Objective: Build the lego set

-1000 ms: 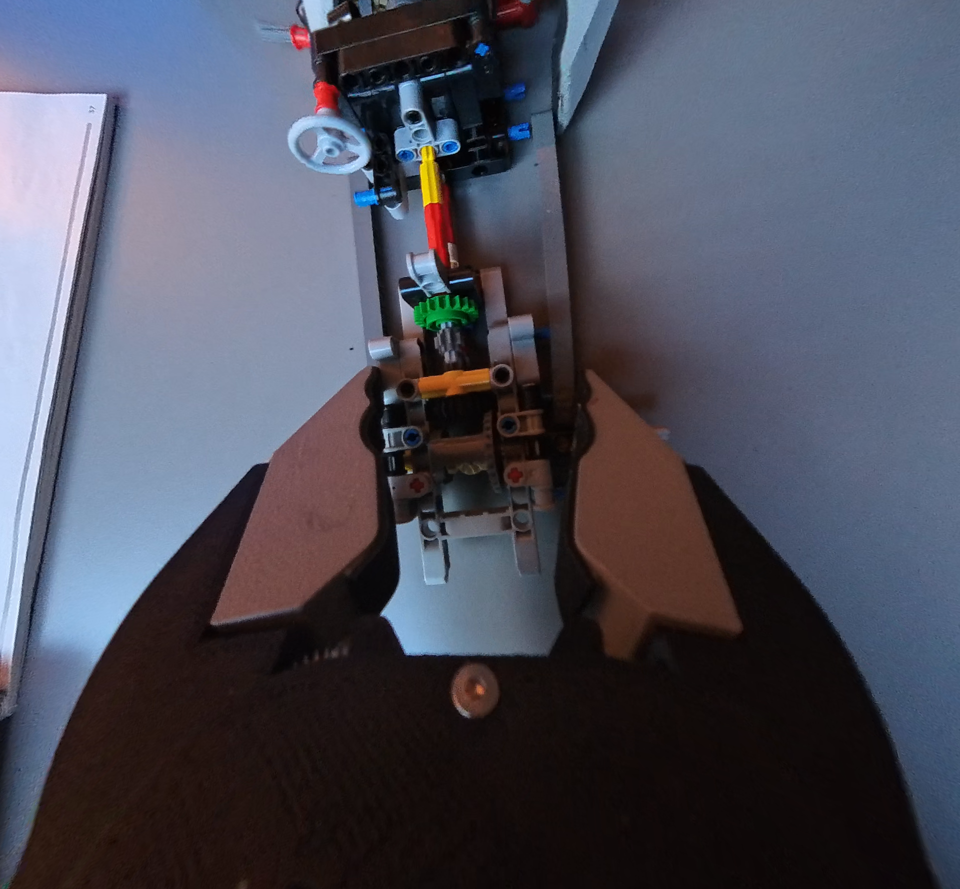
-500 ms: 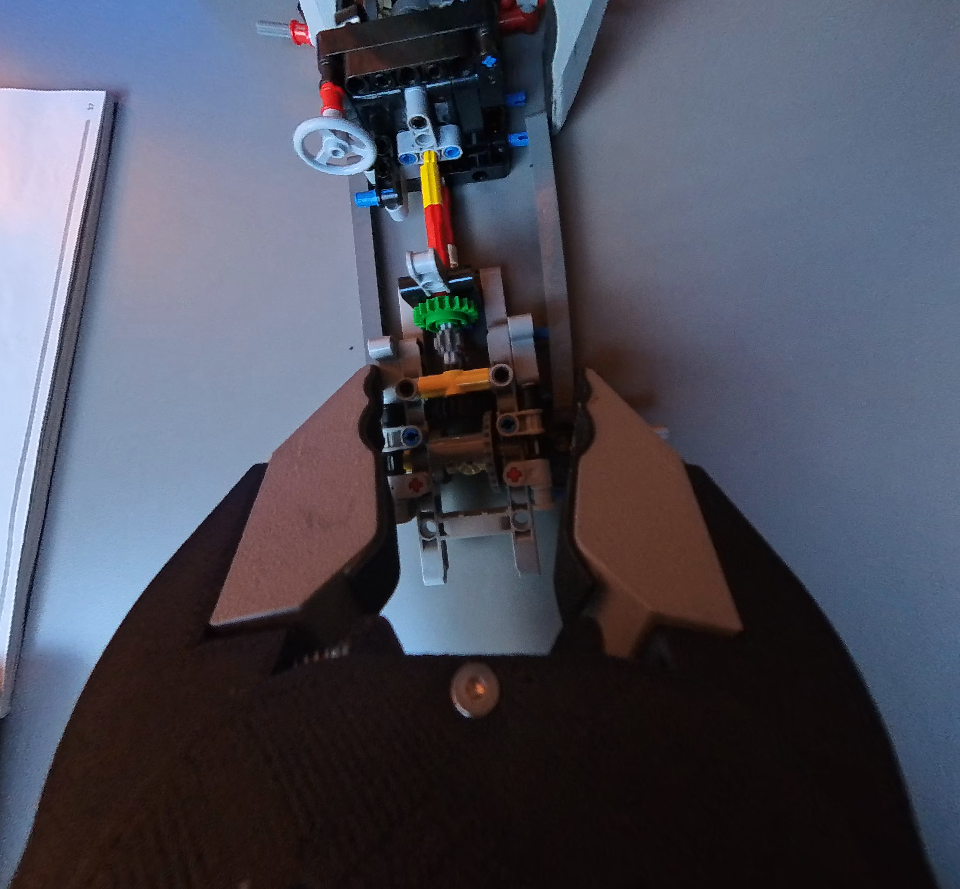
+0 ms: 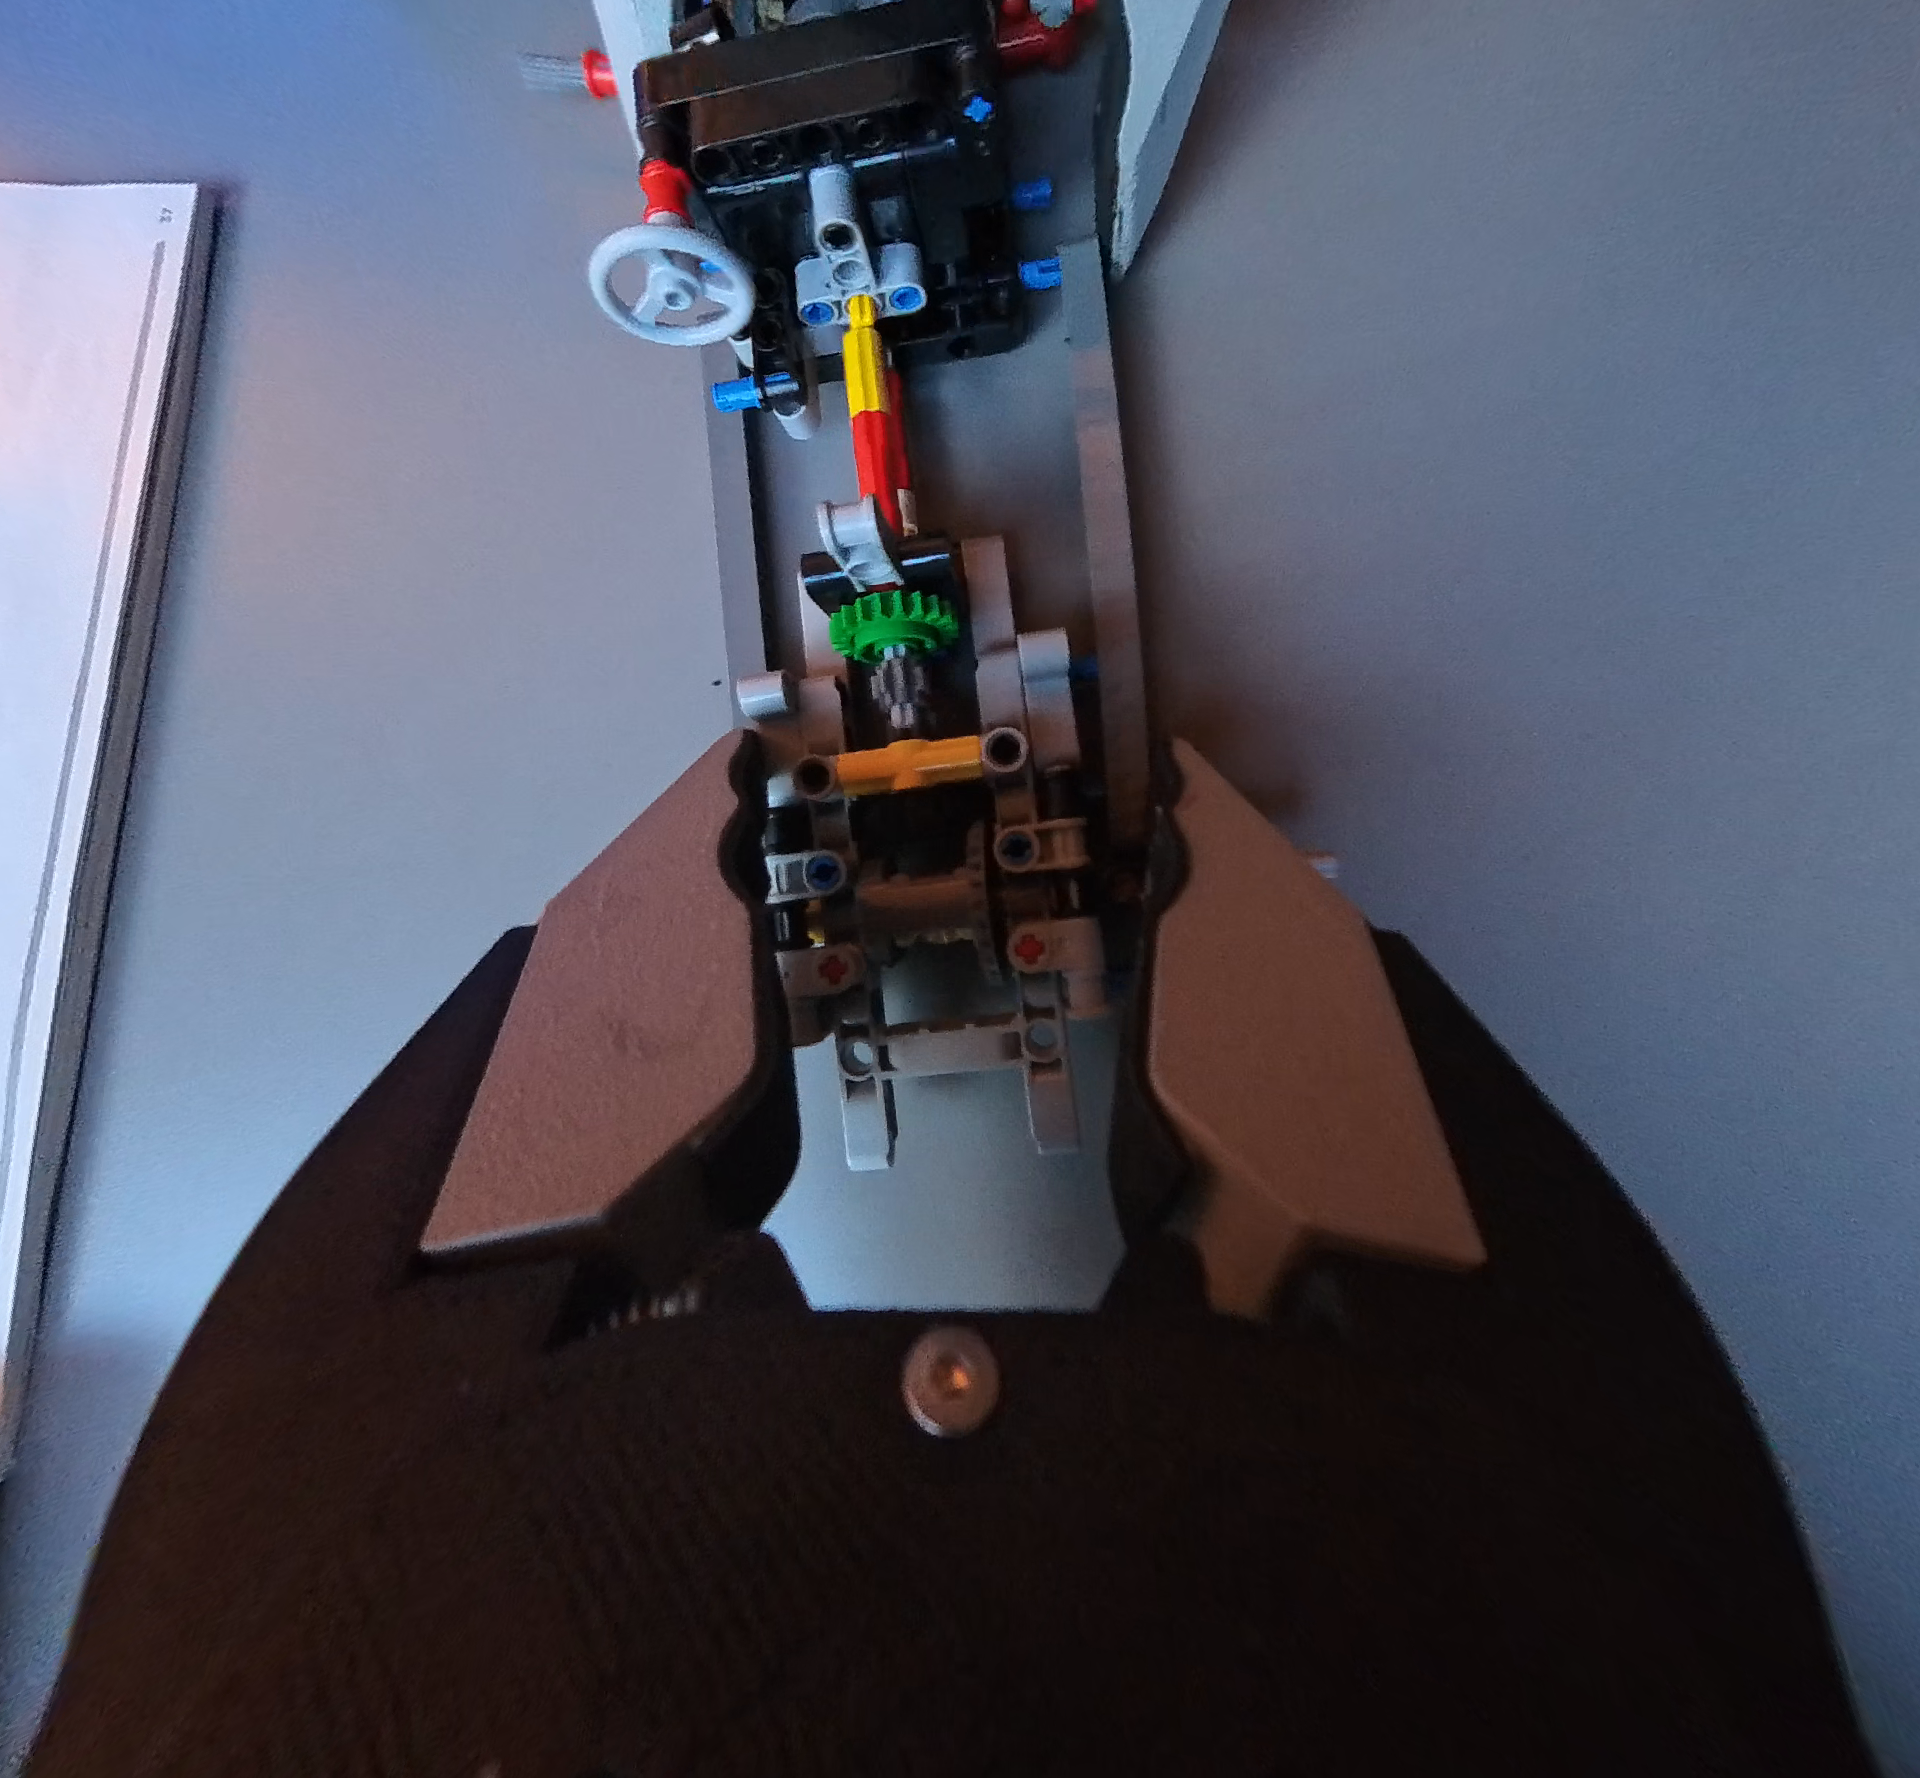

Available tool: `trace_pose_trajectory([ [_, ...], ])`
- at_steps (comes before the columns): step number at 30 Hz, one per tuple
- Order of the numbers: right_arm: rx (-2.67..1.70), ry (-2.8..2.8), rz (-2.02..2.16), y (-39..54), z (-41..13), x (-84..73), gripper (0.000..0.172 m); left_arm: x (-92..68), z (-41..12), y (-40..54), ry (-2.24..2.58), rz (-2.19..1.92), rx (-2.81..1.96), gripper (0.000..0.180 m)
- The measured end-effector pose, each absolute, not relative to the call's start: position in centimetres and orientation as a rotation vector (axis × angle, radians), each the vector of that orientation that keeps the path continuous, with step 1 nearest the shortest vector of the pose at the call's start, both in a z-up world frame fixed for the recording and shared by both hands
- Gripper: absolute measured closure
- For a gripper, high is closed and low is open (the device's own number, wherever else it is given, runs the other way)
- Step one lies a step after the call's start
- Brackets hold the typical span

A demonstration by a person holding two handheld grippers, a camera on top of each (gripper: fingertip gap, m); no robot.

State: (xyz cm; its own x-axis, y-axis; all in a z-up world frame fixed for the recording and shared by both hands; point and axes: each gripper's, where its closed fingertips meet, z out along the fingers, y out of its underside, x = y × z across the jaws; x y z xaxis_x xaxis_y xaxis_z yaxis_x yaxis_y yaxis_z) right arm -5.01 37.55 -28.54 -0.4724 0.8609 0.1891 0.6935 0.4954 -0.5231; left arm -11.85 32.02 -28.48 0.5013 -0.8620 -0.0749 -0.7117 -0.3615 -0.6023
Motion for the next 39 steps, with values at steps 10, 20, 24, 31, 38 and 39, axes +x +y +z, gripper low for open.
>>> trace_pose_trajectory([
  [10,-1.257,-2.293,0.546,37.5,-28.5,-5.1,0.092,-11.8,-28.4,32.0,1.289,-0.377,-2.119,0.108],
  [20,-1.265,-2.291,0.559,37.5,-28.5,-5.2,0.09,-11.9,-28.4,31.9,1.29,-0.387,-2.12,0.108],
  [24,-1.292,-2.313,0.637,36.8,-28.7,-5.1,0.091,-11.8,-28.4,31.8,1.307,-0.388,-2.108,0.108],
  [31,-1.318,-2.26,0.656,36.9,-28.7,-5.3,0.086,-11.8,-28.4,31.7,1.301,-0.396,-2.108,0.108],
  [38,-1.128,-2.194,0.486,36.9,-27.6,-5.4,0.085,-11.8,-28.4,31.7,1.302,-0.399,-2.107,0.108],
  [39,-1.119,-2.191,0.48,36.9,-27.6,-5.4,0.085,-11.8,-28.4,31.7,1.304,-0.397,-2.106,0.108],
])
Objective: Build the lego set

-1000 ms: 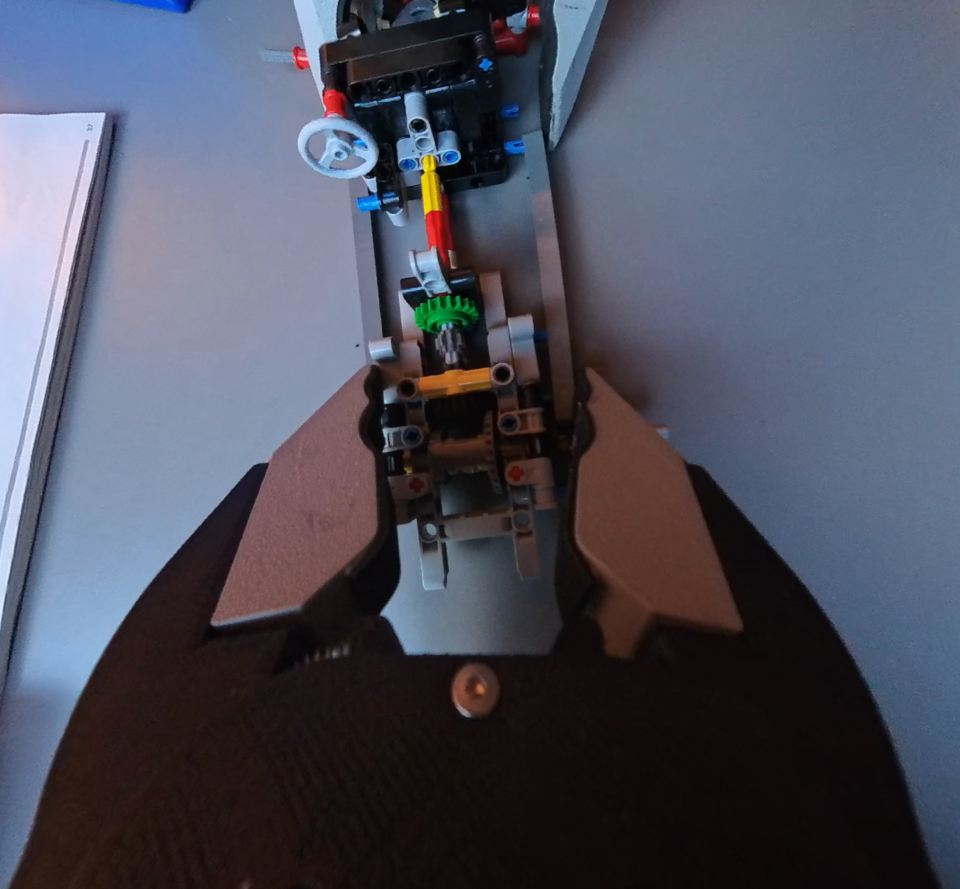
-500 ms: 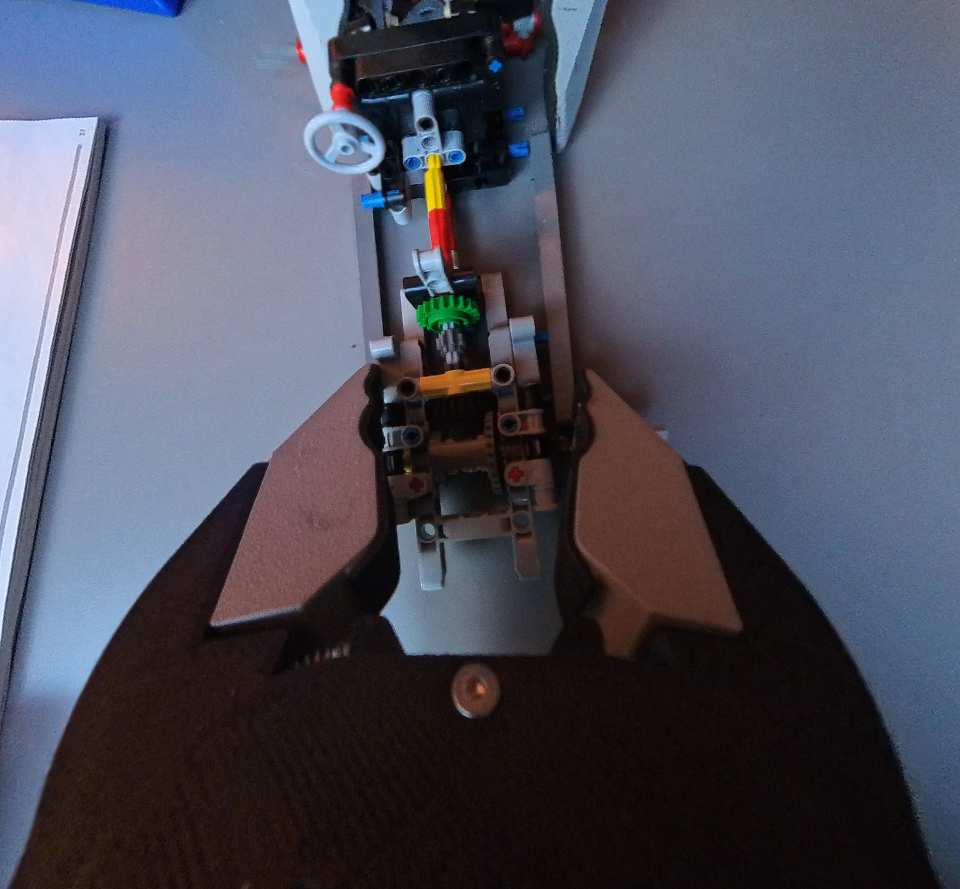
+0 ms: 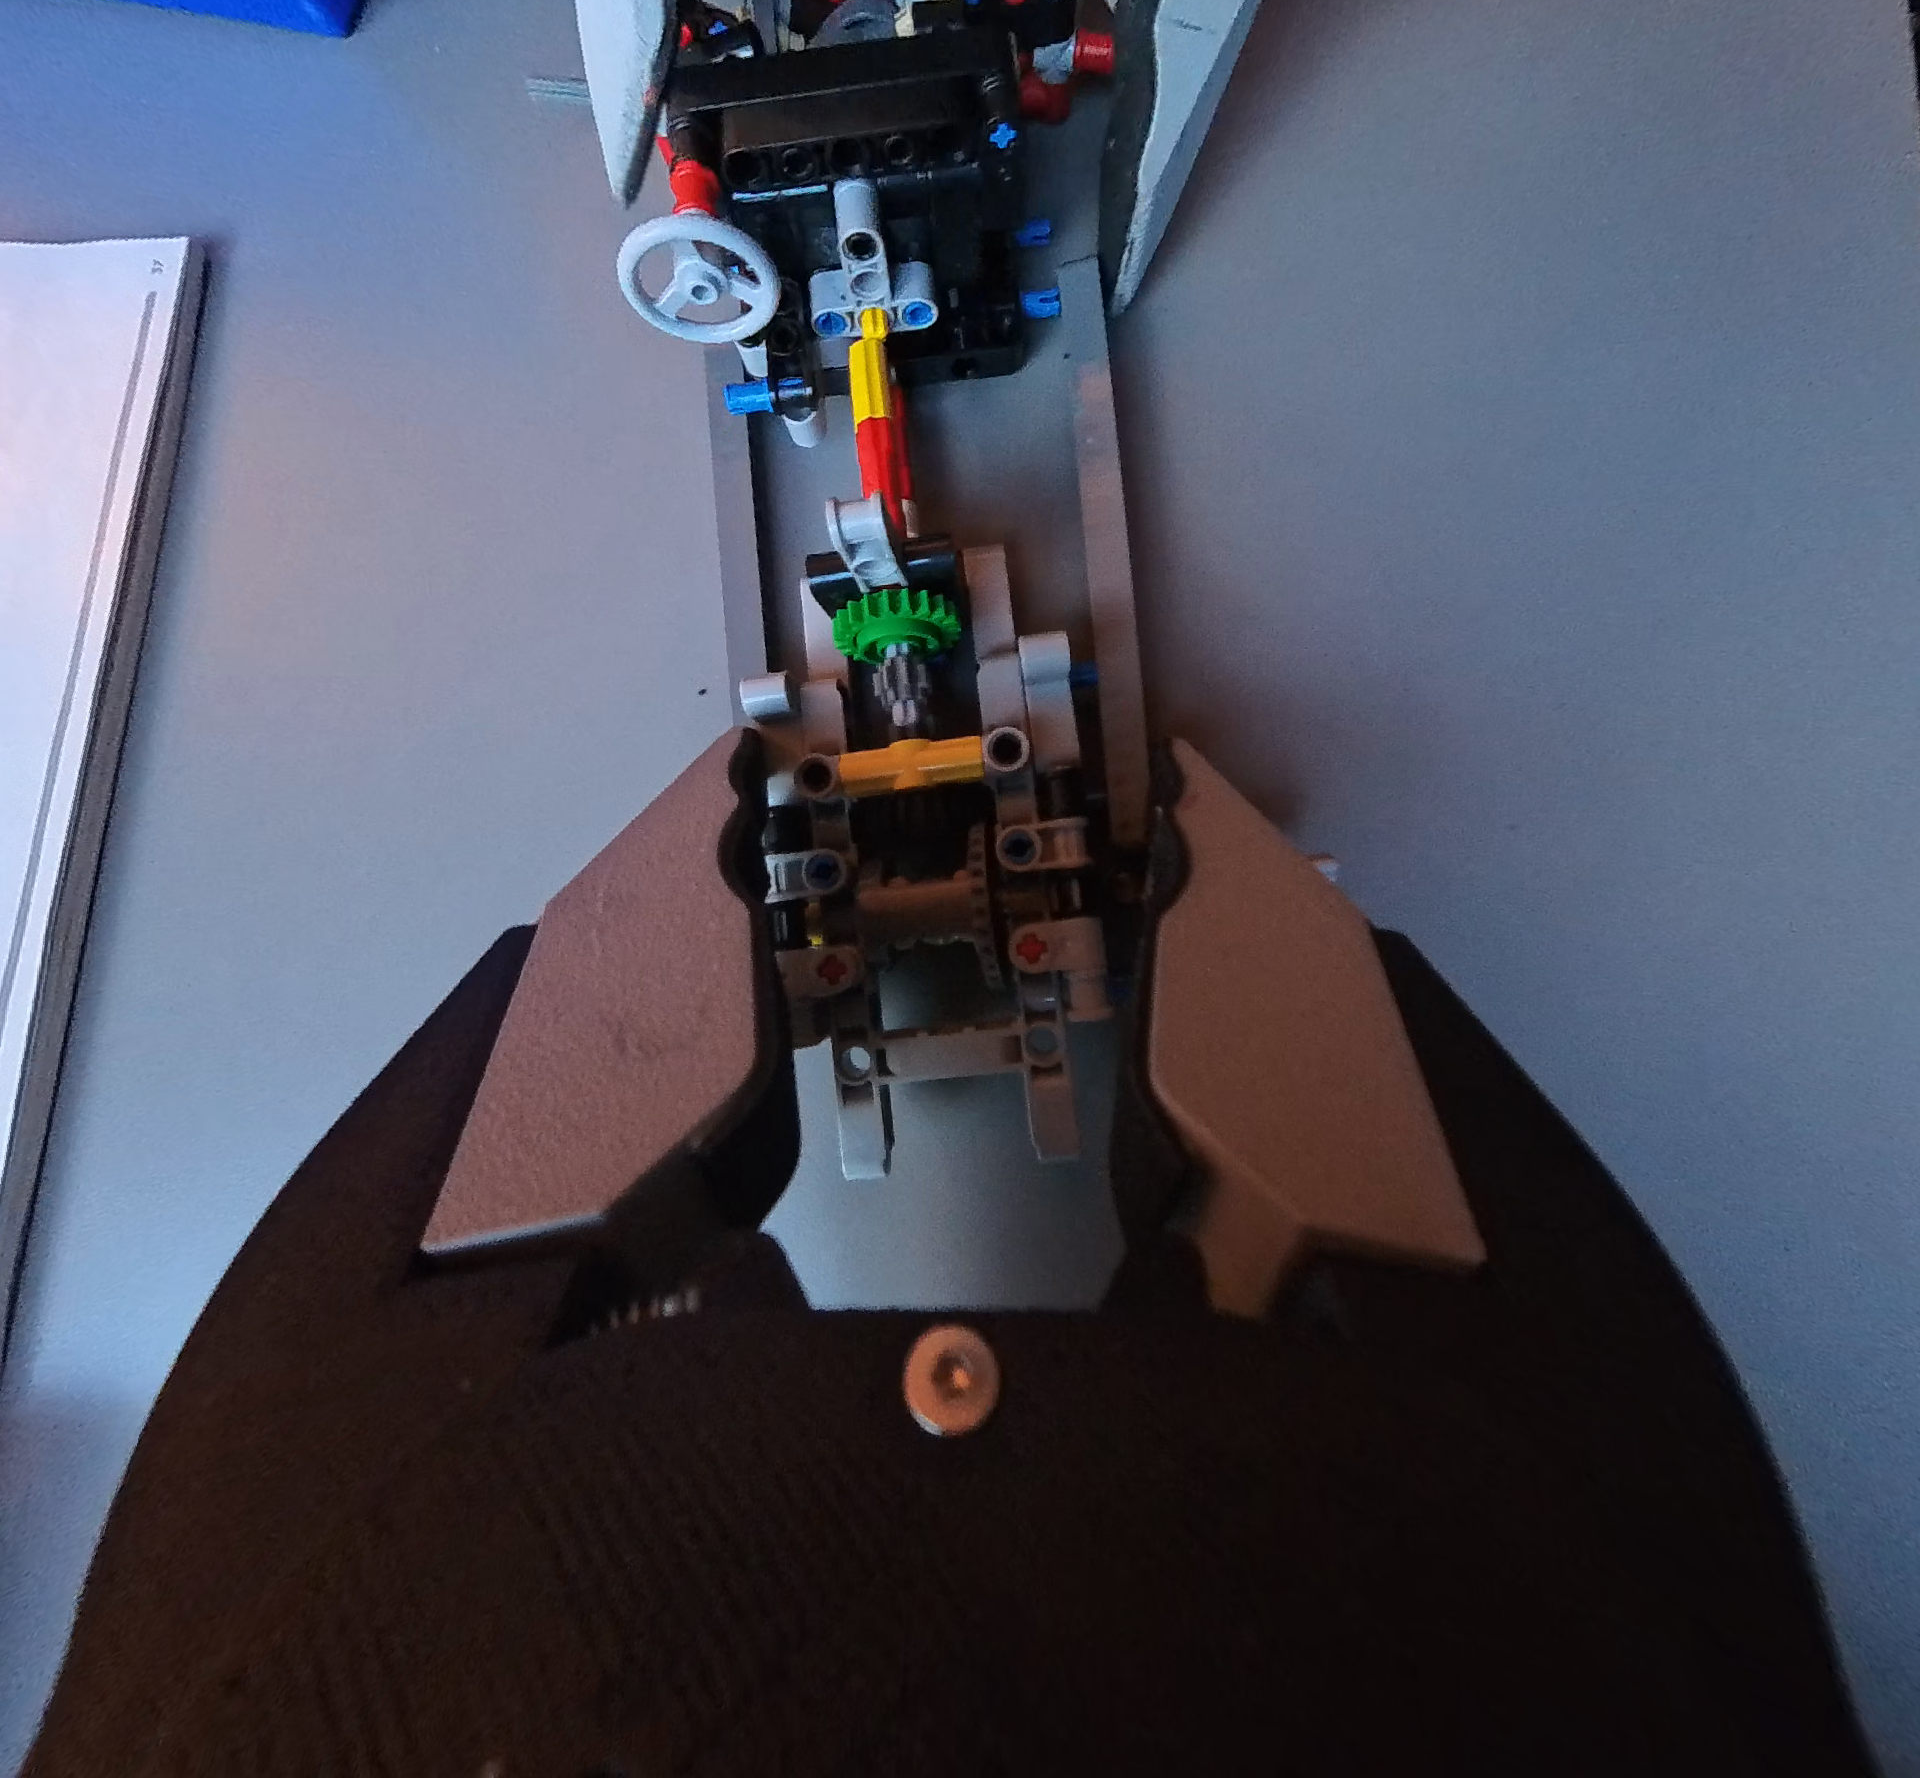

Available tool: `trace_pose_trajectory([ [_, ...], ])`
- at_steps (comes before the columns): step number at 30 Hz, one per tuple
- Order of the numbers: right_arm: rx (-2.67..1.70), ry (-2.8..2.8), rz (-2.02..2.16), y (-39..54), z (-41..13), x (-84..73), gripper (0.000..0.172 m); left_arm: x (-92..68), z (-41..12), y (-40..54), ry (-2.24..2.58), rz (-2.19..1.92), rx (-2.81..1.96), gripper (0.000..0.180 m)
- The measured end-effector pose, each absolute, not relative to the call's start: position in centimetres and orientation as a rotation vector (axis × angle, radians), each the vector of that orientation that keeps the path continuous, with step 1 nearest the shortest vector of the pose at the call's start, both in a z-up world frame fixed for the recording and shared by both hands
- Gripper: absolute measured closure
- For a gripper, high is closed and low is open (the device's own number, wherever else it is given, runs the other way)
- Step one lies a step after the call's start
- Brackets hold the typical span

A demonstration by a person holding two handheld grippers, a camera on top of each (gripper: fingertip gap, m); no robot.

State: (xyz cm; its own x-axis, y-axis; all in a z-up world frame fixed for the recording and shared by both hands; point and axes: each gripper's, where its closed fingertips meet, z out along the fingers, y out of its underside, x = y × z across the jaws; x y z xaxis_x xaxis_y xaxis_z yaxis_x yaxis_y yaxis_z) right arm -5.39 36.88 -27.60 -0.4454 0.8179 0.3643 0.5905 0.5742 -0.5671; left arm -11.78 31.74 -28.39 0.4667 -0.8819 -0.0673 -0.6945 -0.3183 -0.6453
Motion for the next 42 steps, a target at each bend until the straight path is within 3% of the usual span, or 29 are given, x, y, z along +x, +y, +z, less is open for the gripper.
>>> trace_pose_trajectory([
  [11,-1.157,-2.227,0.542,37.3,-27.9,-5.7,0.084,-11.8,-28.4,31.8,1.312,-0.371,-2.11,0.108],
  [17,-1.271,-2.274,0.609,37.0,-28.5,-5.4,0.092,-11.7,-28.4,31.8,1.312,-0.383,-2.115,0.108],
  [28,-1.247,-2.283,0.673,36.6,-28.6,-5.6,0.084,-11.7,-28.4,31.9,1.353,-0.373,-2.083,0.108],
  [33,-1.178,-2.22,0.502,37.6,-27.8,-5.3,0.08,-11.9,-28.4,32.3,1.35,-0.425,-2.082,0.108],
  [34,-1.171,-2.207,0.428,37.9,-27.4,-4.8,0.09,-11.9,-28.4,32.3,1.359,-0.422,-2.081,0.108],
  [37,-1.121,-2.199,0.289,37.3,-25.6,-3.6,0.099,-11.9,-28.4,32.3,1.38,-0.414,-2.076,0.108],
  [42,-0.982,-2.403,0.154,32.6,-25.2,-3.4,0.103,-11.7,-28.4,32.4,1.417,-0.441,-2.062,0.108],
])
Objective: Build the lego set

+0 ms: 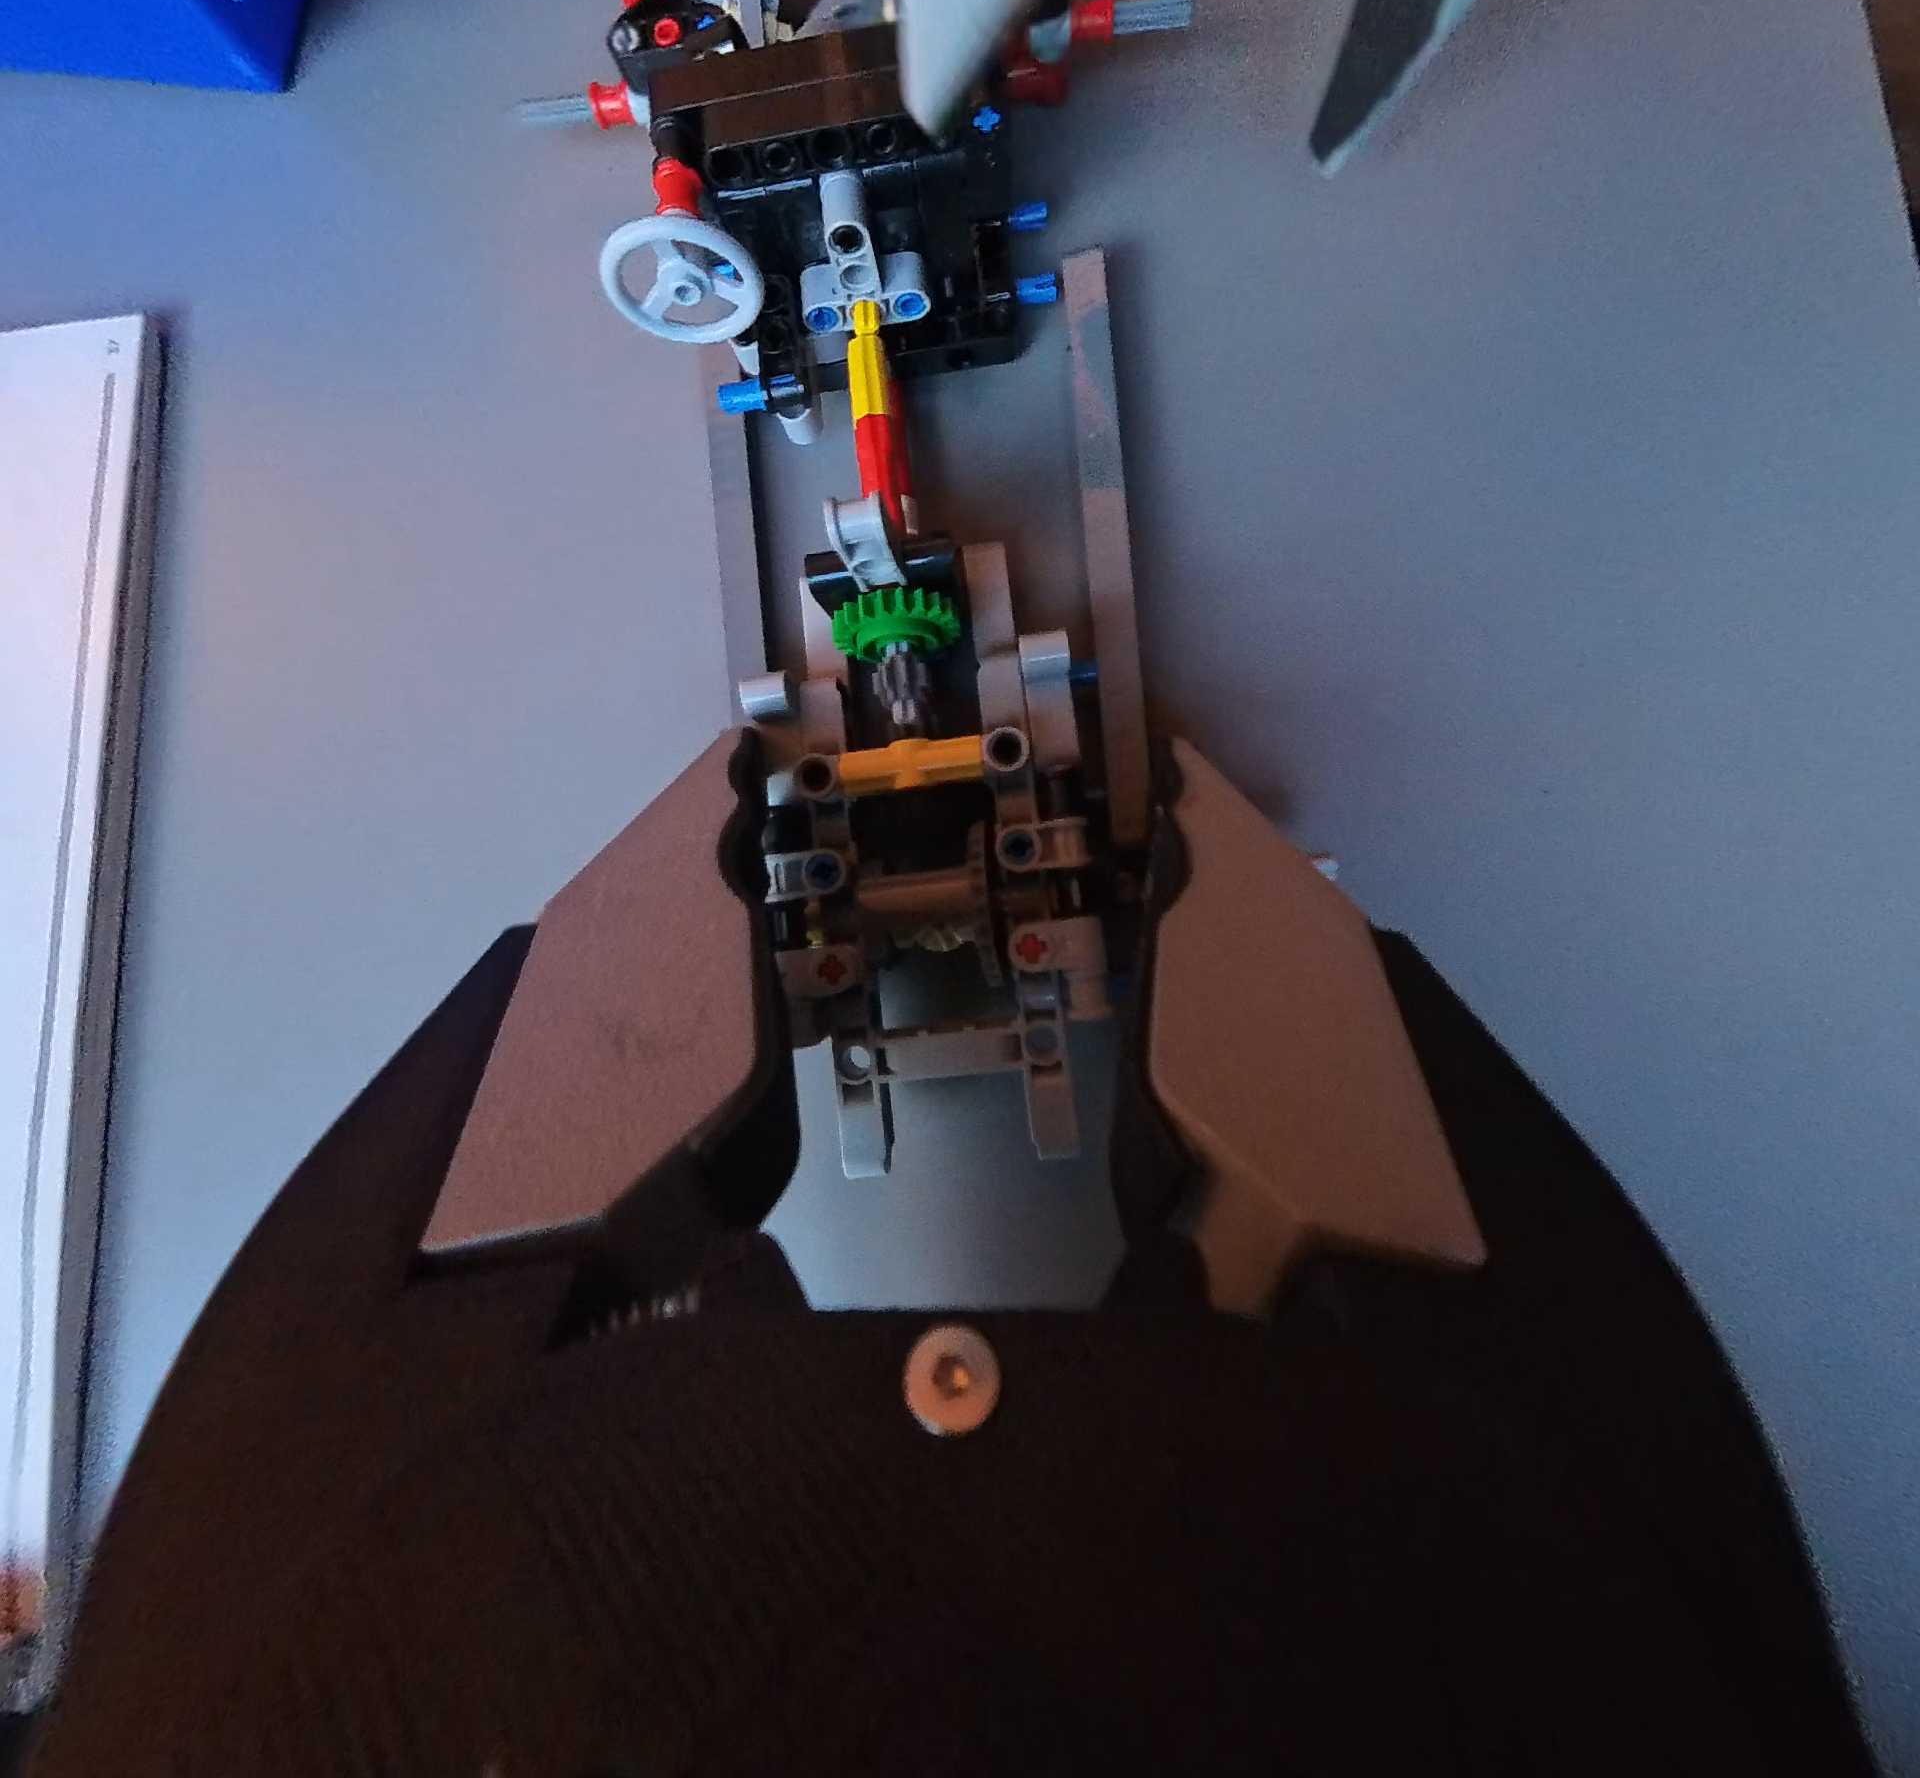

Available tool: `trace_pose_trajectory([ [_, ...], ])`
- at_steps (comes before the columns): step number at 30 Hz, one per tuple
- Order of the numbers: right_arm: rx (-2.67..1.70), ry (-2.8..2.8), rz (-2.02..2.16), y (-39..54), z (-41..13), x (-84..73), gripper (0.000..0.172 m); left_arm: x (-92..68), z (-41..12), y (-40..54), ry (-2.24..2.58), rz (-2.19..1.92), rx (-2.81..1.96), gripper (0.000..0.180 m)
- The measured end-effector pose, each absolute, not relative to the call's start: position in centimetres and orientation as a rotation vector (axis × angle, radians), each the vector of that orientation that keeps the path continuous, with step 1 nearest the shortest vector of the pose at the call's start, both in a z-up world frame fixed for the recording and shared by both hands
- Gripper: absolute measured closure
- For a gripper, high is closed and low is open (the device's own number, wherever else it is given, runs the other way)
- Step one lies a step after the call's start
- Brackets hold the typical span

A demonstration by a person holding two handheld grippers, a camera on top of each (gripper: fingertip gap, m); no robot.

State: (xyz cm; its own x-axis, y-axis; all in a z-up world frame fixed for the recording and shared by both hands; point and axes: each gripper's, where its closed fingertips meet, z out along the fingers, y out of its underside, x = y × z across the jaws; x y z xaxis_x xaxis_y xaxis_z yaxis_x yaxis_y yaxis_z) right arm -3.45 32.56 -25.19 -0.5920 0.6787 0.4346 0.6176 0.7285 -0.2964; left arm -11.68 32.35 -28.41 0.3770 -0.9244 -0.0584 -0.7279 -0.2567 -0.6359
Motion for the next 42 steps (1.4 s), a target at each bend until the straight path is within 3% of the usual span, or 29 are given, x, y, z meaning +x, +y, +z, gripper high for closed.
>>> trace_pose_trajectory([
  [5,-0.949,-2.45,-0.165,34.2,-26.1,-3.4,0.113,-11.7,-28.4,32.3,1.419,-0.454,-2.046,0.108],
  [7,-1.086,-2.377,-0.053,33.6,-25.1,-3.5,0.112,-12.0,-28.4,32.2,1.41,-0.449,-2.05,0.108],
  [12,-1.421,-2.088,0.291,34.2,-24.0,-4.3,0.09,-12.3,-28.4,32.0,1.416,-0.413,-2.049,0.108],
  [16,-1.527,-2.025,0.497,35.2,-25.4,-4.9,0.09,-12.1,-28.4,31.9,1.435,-0.363,-2.031,0.108],
  [25,-1.379,-2.263,0.613,37.0,-26.0,-5.4,0.101,-12.1,-28.4,31.8,1.427,-0.369,-2.025,0.108],
  [38,-1.605,-2.307,0.525,35.7,-28.2,-3.9,0.11,-11.6,-28.3,31.4,1.39,-0.505,-2.002,0.108],
  [40,-1.631,-2.337,0.658,34.1,-27.6,-3.1,0.077,-11.4,-28.3,31.5,1.387,-0.487,-2.006,0.108],
  [42,-1.646,-2.333,0.648,34.2,-27.8,-3.0,0.078,-11.4,-28.3,31.5,1.401,-0.456,-1.995,0.108],
])
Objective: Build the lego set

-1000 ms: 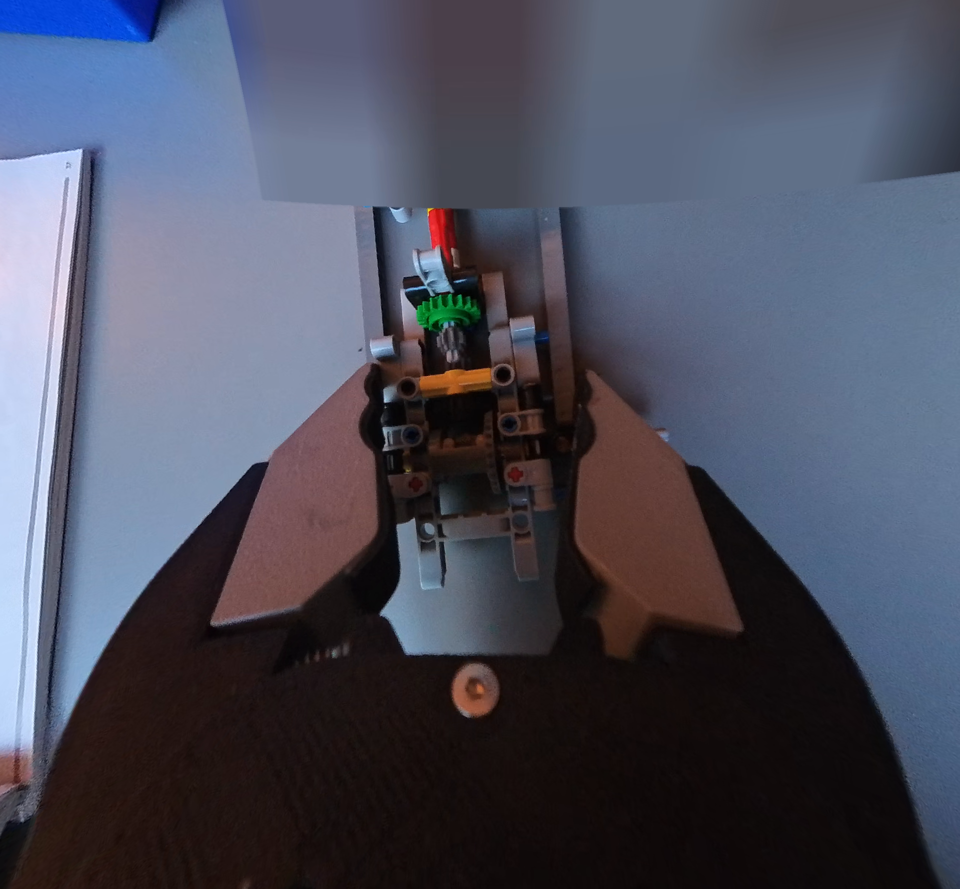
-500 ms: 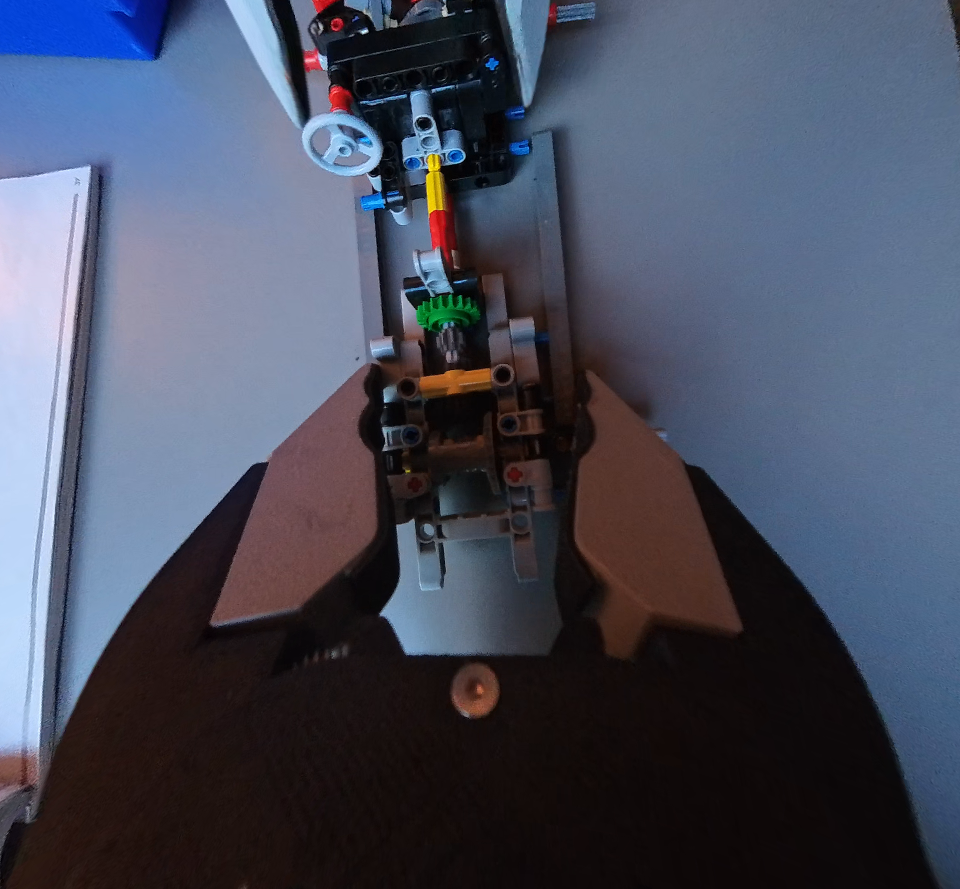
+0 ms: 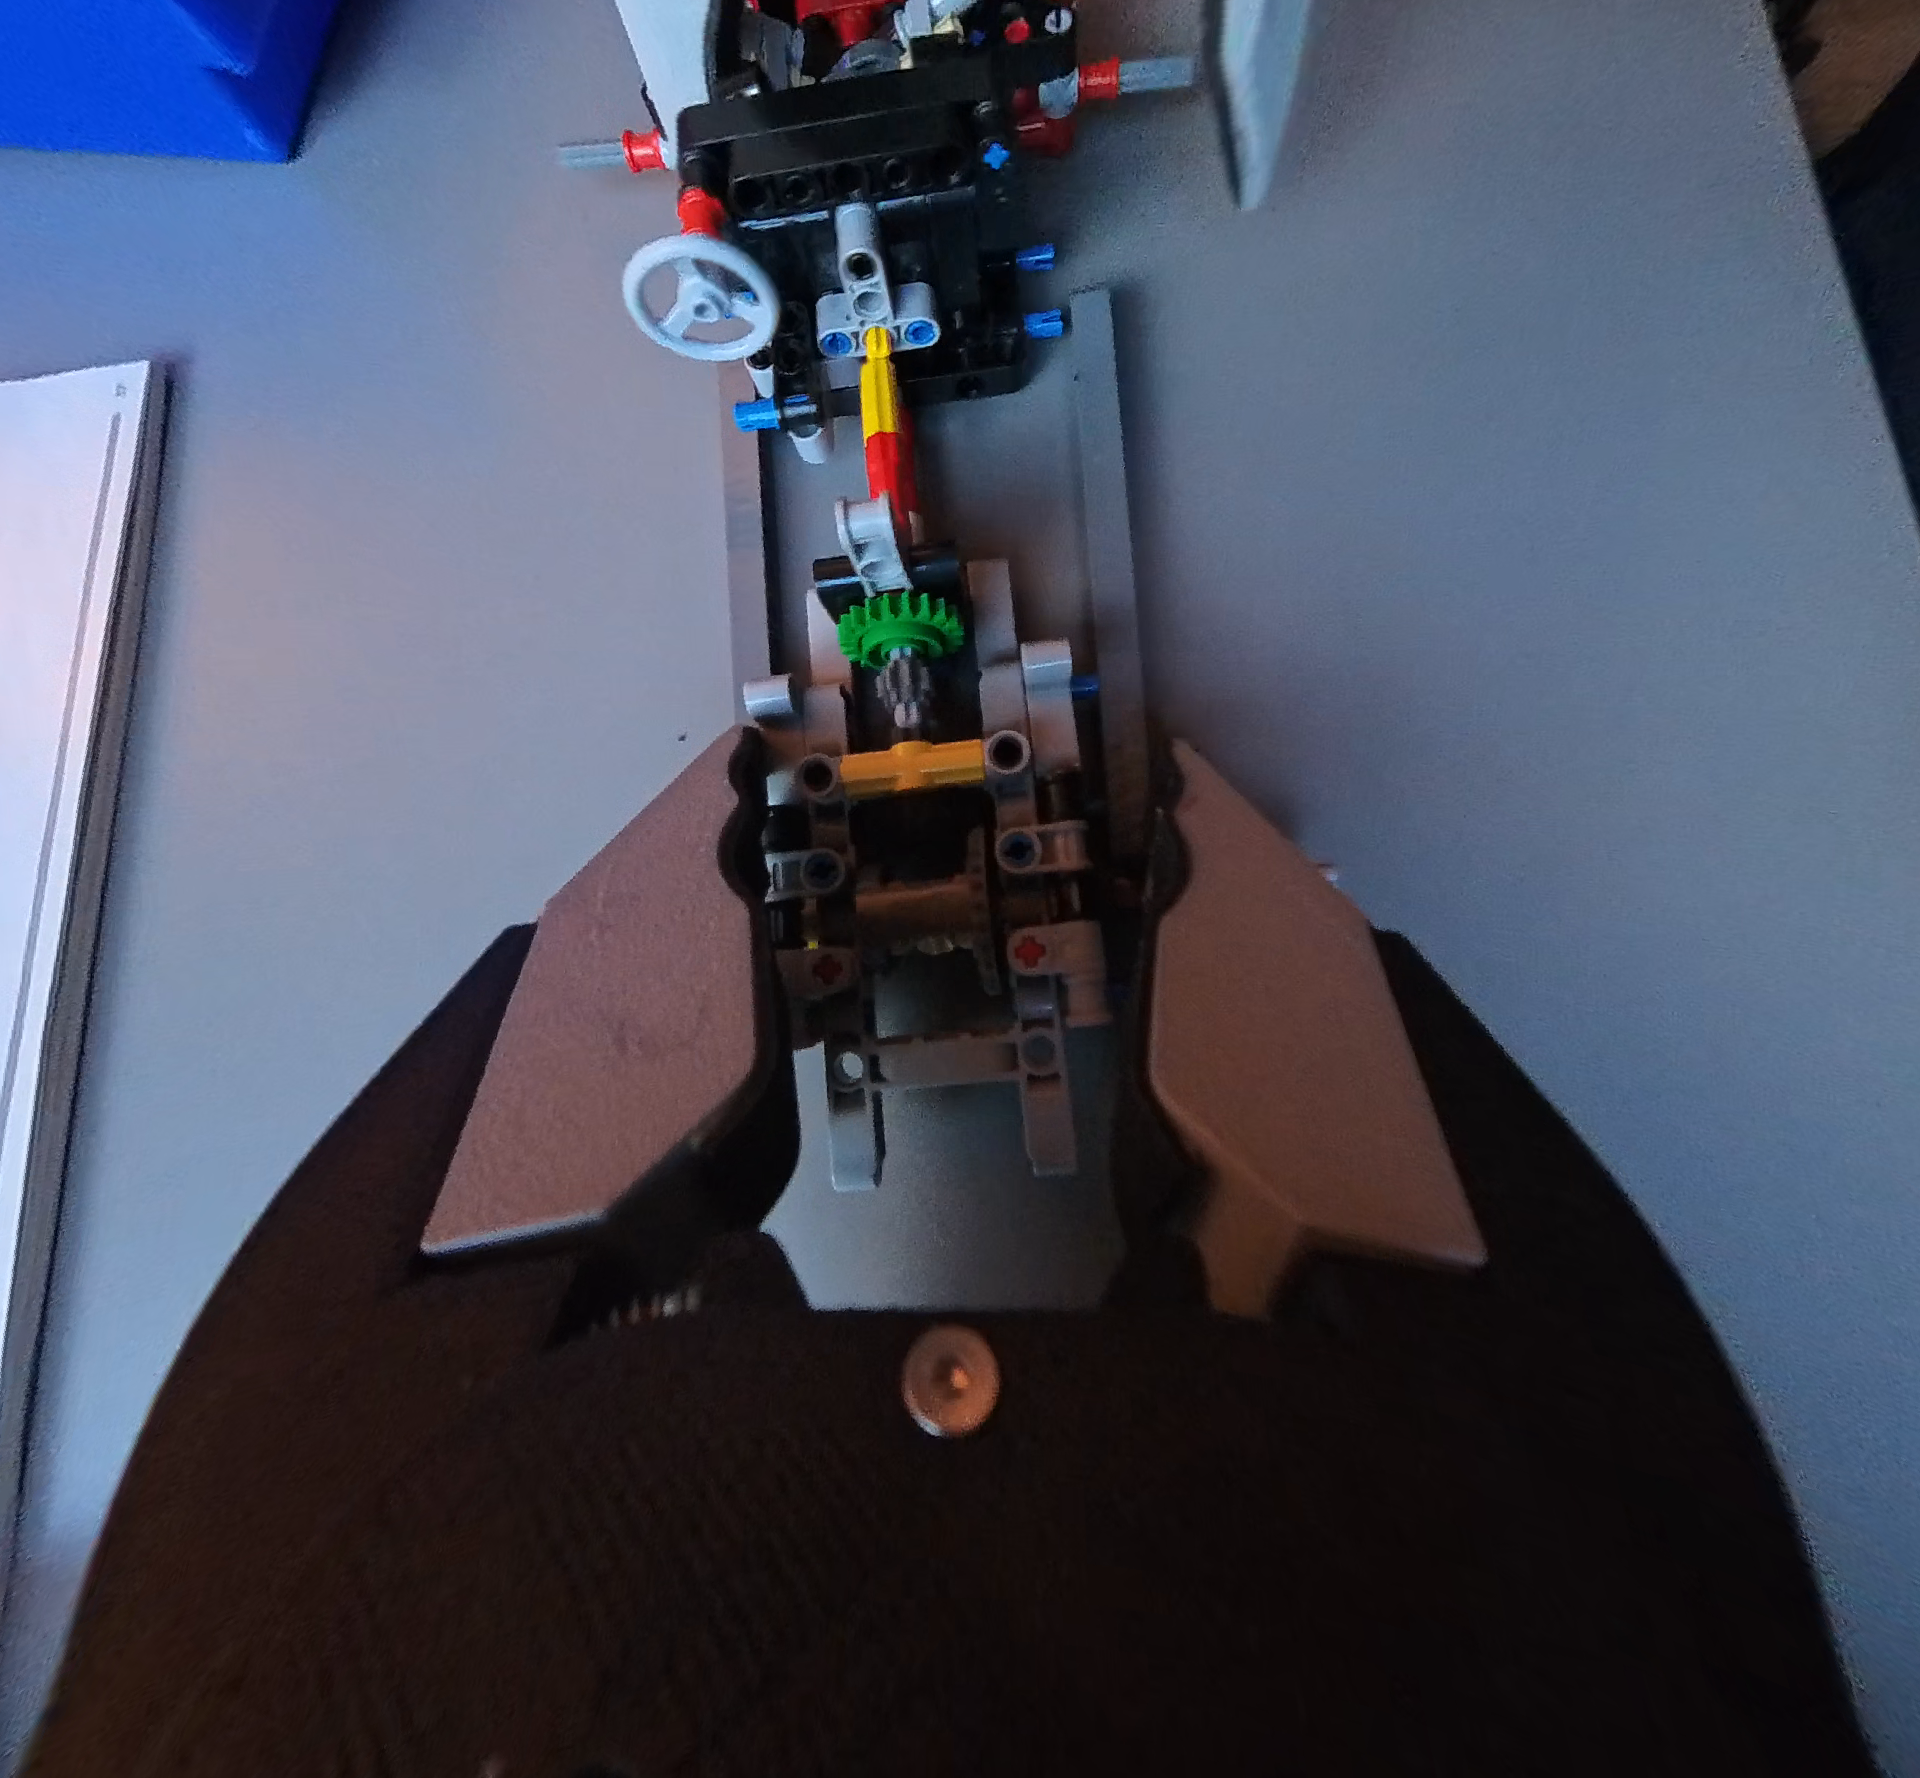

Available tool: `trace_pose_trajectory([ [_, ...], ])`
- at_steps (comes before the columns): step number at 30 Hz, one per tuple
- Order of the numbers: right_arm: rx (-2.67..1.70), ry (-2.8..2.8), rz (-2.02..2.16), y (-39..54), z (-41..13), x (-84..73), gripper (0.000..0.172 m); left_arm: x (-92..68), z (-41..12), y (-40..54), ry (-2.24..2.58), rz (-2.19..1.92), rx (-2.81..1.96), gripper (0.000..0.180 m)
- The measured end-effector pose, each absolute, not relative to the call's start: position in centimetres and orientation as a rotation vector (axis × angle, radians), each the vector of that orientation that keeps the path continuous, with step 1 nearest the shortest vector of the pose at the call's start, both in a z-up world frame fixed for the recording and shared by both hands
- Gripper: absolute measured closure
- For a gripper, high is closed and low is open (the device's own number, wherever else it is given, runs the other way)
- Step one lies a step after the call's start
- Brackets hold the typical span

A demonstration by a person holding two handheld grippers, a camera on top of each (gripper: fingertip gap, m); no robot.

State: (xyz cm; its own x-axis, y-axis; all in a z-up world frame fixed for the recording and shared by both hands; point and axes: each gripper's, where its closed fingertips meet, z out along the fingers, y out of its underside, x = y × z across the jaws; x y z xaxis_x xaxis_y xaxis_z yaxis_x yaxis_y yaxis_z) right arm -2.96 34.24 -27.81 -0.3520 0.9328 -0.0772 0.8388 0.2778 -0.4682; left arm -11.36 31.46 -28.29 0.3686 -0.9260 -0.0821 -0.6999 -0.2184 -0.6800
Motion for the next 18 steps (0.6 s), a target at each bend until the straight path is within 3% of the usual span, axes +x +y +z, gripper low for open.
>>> trace_pose_trajectory([
  [5,-1.565,-2.348,0.407,35.5,-29.1,-3.3,0.083,-11.2,-28.3,31.5,1.416,-0.439,-1.982,0.108],
  [9,-1.57,-2.334,0.457,35.3,-29.2,-3.4,0.091,-10.8,-28.3,31.3,1.433,-0.44,-1.97,0.108],
  [18,-1.521,-2.282,0.574,35.0,-29.3,-4.1,0.091,-10.9,-28.3,31.1,1.426,-0.497,-1.966,0.108],
])
